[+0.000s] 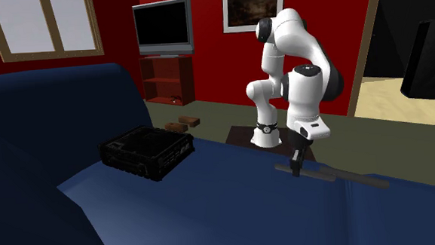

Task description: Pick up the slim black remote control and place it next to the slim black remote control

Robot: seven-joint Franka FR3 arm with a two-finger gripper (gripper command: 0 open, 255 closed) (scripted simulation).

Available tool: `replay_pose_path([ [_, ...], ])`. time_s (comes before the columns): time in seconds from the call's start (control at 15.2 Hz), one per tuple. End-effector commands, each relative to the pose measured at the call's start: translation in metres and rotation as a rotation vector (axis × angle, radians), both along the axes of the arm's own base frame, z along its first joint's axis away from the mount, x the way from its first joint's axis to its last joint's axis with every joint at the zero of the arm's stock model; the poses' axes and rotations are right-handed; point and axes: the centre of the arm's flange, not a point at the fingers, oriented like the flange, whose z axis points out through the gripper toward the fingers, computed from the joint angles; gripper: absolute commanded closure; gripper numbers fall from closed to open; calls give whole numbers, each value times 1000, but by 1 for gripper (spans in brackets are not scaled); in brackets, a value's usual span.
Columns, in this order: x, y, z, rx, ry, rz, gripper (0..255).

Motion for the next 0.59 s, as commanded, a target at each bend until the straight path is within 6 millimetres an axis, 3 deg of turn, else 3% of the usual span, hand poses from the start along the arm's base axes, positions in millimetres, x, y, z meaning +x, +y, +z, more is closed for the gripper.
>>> replay_pose_path([
  [0.0,0,-1,-2,-1,2,-1,255],
  [0.26,0,-1,-2,-1,2,-1,255],
  [0.33,0,-1,-1,-1,2,-1,0],
  [0.53,0,-1,-1,-1,2,-1,0],
])
